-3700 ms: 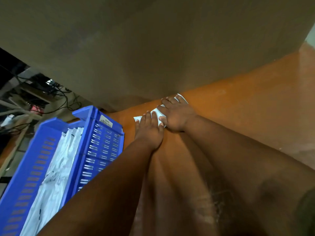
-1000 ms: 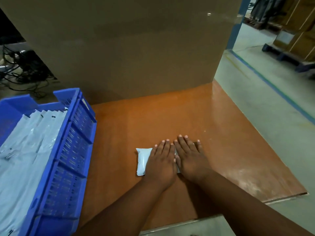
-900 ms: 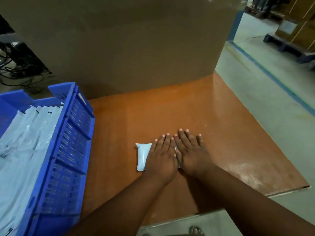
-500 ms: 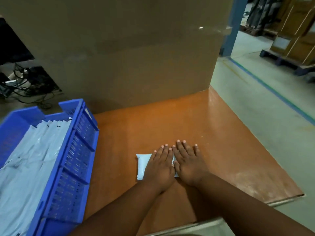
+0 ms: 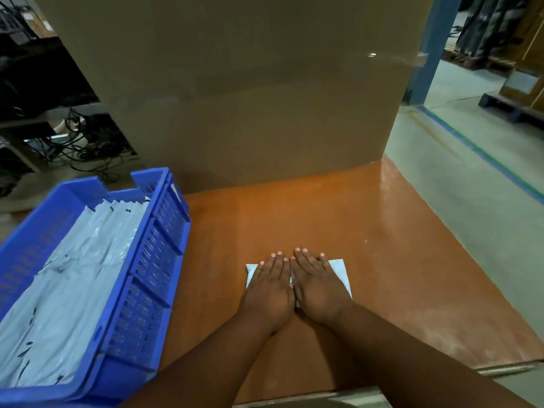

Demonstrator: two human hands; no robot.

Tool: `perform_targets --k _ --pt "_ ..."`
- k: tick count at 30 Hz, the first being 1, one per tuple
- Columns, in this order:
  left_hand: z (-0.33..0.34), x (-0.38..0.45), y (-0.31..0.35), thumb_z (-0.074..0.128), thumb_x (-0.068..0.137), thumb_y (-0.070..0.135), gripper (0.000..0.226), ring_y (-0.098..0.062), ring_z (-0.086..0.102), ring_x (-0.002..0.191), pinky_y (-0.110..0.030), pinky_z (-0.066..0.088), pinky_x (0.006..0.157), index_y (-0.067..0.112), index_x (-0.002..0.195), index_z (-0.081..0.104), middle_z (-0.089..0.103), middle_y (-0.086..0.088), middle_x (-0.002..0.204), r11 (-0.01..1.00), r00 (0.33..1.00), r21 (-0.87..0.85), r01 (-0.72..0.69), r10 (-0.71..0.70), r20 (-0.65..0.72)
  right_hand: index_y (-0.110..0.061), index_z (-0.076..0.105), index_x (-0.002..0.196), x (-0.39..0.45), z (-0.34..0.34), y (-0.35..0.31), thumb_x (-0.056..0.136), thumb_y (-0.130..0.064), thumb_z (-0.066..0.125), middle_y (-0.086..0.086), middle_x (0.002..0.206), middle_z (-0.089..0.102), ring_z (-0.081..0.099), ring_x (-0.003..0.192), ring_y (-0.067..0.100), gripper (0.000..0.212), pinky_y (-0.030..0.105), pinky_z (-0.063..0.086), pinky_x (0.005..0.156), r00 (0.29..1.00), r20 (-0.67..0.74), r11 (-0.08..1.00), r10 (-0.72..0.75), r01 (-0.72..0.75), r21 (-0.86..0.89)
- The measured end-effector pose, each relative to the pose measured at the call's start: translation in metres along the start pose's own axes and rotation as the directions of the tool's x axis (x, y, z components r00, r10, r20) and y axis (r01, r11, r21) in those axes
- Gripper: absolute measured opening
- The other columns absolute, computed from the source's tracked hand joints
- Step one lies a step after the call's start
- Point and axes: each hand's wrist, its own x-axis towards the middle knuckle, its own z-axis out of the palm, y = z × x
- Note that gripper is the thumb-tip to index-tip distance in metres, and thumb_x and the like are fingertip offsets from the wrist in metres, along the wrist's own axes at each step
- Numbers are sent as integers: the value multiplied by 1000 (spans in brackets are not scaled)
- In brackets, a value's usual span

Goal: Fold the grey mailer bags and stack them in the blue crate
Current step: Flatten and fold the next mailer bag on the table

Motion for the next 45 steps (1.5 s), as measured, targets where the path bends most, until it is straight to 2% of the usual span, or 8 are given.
perform_targets --k 7,17,24,28,30,32,36,45 --pt "14 -1 -4 29 100 37 71 -26 16 163 -47 18 131 8 165 30 23 -13 174 1000 997 -3 -23 22 -71 -12 32 165 -1 6 2 106 -42 27 11 174 22 17 162 28 67 56 18 129 998 -59 1000 -7 5 -20" --pt "13 -1 -8 13 105 41 71 -19 -2 164 -42 6 133 13 170 14 5 -7 178 999 998 -26 -20 19 -61 -14 33 165 -1 -1 2 105 -44 28 9 175 22 18 162 27 67 57 22 128 1000 -23 1000 7 -7 -20" --pt "-1 -24 -19 5 104 55 76 -22 -4 164 -51 4 132 17 170 10 0 -6 178 999 998 2 53 -53 -28 -19 20 169 -7 -11 5 110 -49 20 3 178 1 -5 164 22 66 54 -3 131 998 53 999 13 -11 -33" --pt "1 -52 -20 30 108 46 67 -23 8 164 -52 19 131 21 169 21 12 -6 177 993 982 -11 -119 116 -151 -28 23 168 -43 -17 7 108 -51 28 3 178 -1 -3 164 23 64 63 4 128 1000 -30 997 10 -12 -74" --pt "5 -54 -8 33 108 45 65 -20 4 164 -50 10 132 26 169 20 11 -4 178 977 963 -10 -212 207 -174 -29 27 167 -64 -16 18 107 -52 33 6 178 5 4 164 27 64 65 13 127 998 -66 994 23 -29 -104" --pt "4 -46 9 29 108 47 66 -19 -3 164 -49 2 133 28 170 15 5 -1 178 970 960 -12 -245 240 -146 -29 24 168 -81 -16 31 107 -57 34 5 178 4 2 164 28 68 63 13 127 998 -48 992 37 -42 -117" --pt "10 -28 26 27 106 50 70 -27 -4 164 -61 5 129 25 170 15 2 -4 179 974 974 36 -222 224 -36 -36 9 169 -98 -16 37 105 -70 22 0 177 -2 -3 164 27 74 66 10 126 997 48 989 52 -45 -144" --pt "19 -21 20 26 105 54 74 -27 -9 164 -59 1 129 24 170 8 -4 -3 178 968 971 80 -238 238 17 -34 5 170 -96 -23 37 103 -73 15 0 177 -5 -7 164 27 78 64 1 127 994 96 993 56 -45 -108"
